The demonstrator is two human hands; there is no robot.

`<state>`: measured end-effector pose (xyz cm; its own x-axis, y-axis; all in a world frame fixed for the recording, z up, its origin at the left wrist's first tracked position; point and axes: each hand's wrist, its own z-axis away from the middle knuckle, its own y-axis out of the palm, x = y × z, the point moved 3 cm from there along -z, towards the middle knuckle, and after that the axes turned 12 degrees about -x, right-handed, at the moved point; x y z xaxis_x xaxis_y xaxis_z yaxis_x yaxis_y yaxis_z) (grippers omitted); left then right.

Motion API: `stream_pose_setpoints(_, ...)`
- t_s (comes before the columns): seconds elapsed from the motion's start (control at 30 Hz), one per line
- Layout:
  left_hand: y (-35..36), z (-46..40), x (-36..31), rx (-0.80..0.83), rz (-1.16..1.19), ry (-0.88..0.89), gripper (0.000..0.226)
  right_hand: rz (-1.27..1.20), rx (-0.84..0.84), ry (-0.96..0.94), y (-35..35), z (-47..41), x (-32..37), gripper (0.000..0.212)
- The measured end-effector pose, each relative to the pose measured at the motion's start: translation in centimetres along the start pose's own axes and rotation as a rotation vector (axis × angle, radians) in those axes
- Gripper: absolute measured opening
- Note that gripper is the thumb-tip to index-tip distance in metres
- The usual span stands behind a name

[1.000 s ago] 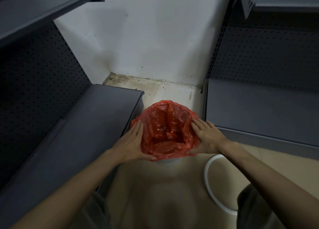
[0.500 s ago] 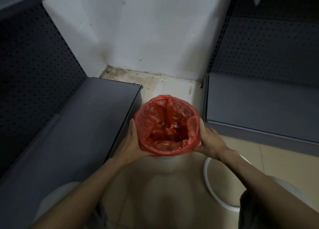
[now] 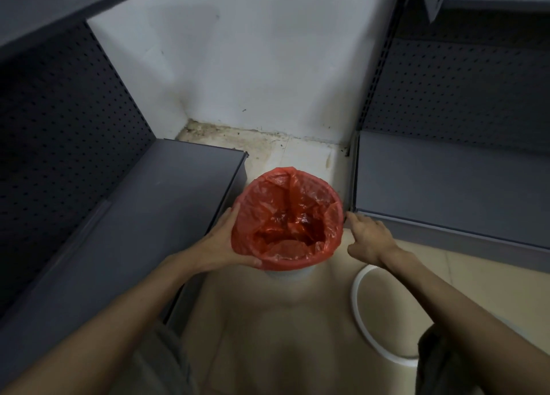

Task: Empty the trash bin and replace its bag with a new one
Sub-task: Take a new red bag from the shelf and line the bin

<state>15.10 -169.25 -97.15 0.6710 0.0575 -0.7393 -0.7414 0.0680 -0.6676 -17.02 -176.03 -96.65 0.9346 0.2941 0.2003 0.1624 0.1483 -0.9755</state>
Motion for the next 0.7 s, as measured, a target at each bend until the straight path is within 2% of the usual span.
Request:
stream_pose_setpoints(0.1, -0.7, 0.6, -0.5, 0.029, -0.353, 0.008, 0.148, -0.021, -0.223, -0.037, -2.1, -0.5, 0.7, 0.043)
stream_pose_setpoints(0.2, -1.0, 0.5, -2.2, 0.013, -0.514, 0.078, 0.127, -0.001, -0.346, -0.231, -3.0, -1.5, 2.8, 0.042)
stream_pose_setpoints(0.33, 0.7, -0.5, -4.1, 0.028, -0.646, 0.274, 0.086, 0.109, -0.165, -0.441, -1.8, -3.2, 6.2, 0.052)
stream_pose_setpoints(0.4, 1.9, -1.2, -4.0, 0.024, -0.717, 0.302, 0.078, 0.182, -0.075, -0.474, -0.8, -3.9, 7.0, 0.058)
stream_pose_setpoints(0.47, 2.7, -1.8, -3.4, 0.047, -0.793, 0.267, 0.081, 0.292, 0.008, -0.451, 0.0, -4.6, 6.9, 0.072)
stream_pose_setpoints(0.57, 2.7, -2.2, -2.2, 0.108, -0.851, 0.15, 0.099, 0.453, 0.108, -0.354, 0.9, -5.2, 5.8, 0.095)
stream_pose_setpoints(0.7, 2.3, -2.5, -1.4, 0.157, -0.897, 0.064, 0.123, 0.579, 0.158, -0.342, 1.8, -5.1, 5.0, 0.105)
